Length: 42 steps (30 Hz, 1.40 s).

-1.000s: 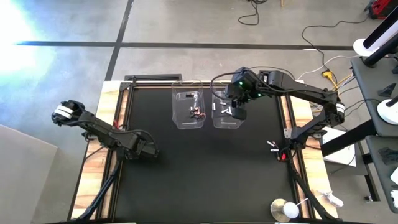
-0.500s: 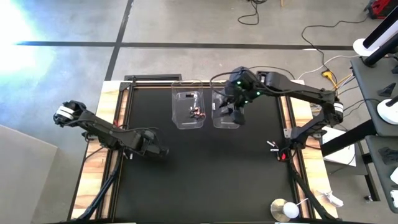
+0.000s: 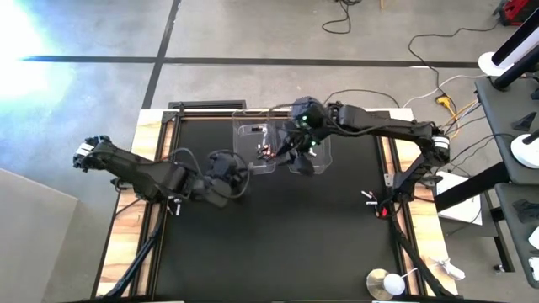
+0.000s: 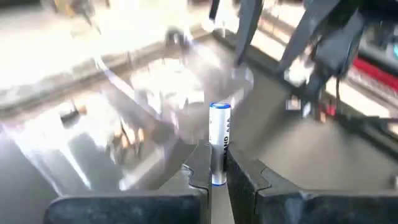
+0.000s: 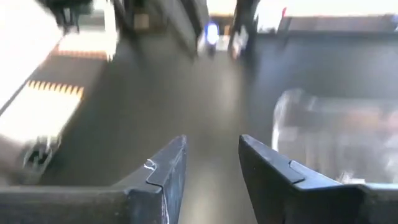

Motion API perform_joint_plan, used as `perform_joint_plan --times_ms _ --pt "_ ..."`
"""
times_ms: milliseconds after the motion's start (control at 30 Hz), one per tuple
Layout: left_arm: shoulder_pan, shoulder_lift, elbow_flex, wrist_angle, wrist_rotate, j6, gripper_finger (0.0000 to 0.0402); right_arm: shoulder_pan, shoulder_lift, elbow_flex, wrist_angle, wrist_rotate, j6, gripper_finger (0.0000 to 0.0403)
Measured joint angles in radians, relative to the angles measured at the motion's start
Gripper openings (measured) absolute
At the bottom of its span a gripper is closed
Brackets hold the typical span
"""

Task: Sort batteries
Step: Put the white battery into the right storage bin

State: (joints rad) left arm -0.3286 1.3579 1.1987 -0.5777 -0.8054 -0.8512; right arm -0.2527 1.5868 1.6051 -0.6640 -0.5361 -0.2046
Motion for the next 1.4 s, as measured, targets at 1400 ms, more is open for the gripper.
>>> perform_joint_plan --times_ms 1400 --pt "0.094 0.034 0.1 0.437 -0.046 0.498 0.0019 0.005 0.013 0.154 0.214 -0.07 0.256 0.0027"
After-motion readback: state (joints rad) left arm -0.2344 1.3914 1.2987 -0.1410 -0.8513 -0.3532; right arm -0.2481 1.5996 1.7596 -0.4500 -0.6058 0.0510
